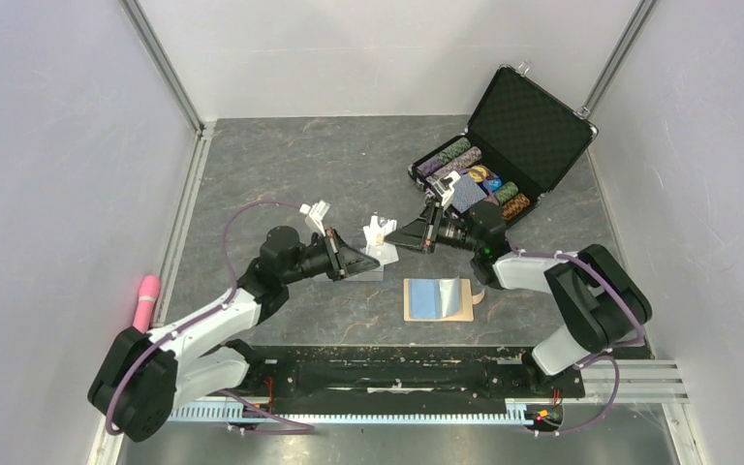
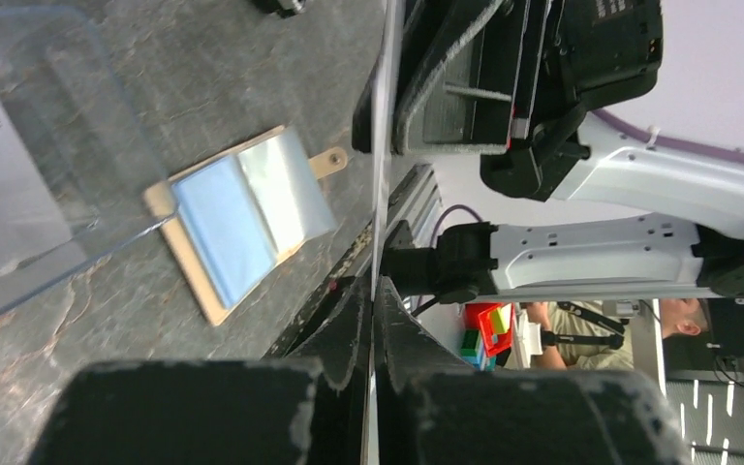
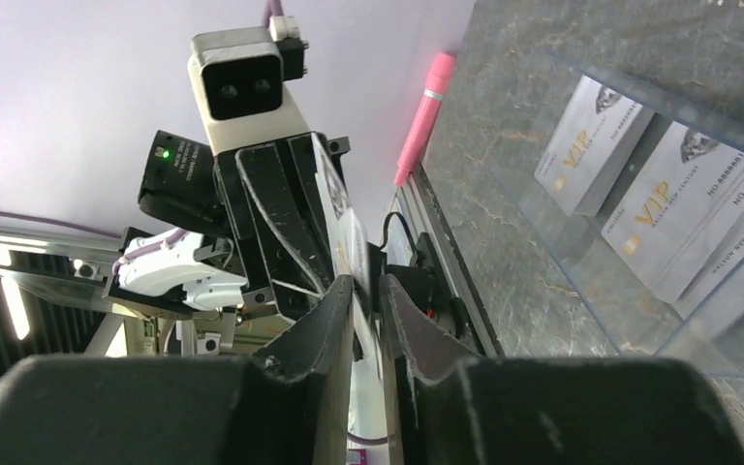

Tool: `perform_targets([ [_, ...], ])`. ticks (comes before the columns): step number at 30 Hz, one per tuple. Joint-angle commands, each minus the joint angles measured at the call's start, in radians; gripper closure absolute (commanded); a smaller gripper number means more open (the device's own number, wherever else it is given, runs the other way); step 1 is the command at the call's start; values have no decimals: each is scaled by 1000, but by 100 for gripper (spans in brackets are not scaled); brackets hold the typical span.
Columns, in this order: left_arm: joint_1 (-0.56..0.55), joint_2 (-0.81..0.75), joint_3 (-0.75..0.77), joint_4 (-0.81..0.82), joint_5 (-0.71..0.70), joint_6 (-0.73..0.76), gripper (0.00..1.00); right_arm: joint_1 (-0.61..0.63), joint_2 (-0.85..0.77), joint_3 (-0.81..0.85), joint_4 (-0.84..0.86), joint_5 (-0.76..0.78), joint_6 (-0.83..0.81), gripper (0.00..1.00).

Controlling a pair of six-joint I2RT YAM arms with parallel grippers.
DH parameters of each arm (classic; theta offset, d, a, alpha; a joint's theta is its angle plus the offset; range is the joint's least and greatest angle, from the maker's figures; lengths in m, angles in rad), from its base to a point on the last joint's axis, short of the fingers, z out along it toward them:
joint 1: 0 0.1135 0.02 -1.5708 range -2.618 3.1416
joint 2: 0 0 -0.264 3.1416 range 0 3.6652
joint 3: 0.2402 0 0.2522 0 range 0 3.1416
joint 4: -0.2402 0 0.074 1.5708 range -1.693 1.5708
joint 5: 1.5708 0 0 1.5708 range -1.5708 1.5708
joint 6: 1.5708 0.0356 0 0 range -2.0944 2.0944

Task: Put the credit cards into the card holder
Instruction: Place the credit card in the storage box.

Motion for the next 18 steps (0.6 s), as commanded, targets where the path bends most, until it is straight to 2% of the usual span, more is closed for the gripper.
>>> perform_targets([
  [1, 4, -79, -39, -127, -64, 90, 98, 4, 59, 24, 99, -17, -20, 78],
  [4, 8, -112, -62, -157, -84, 94, 98, 11, 117, 47, 138, -32, -9, 61],
  [7, 11, -126, -77, -167, -95, 92, 98, 21, 163, 59, 193, -42, 20, 57],
  [9, 13, -131, -86, -167, -96, 91, 98, 27, 188, 59, 225, -42, 41, 61],
  [15, 14, -133, -89, -179, -93, 97, 98, 28, 220, 62, 222, -47, 41, 100],
  [18, 14, -140, -89, -202, -95, 104, 98, 28, 222, 73, 209, -50, 33, 100],
])
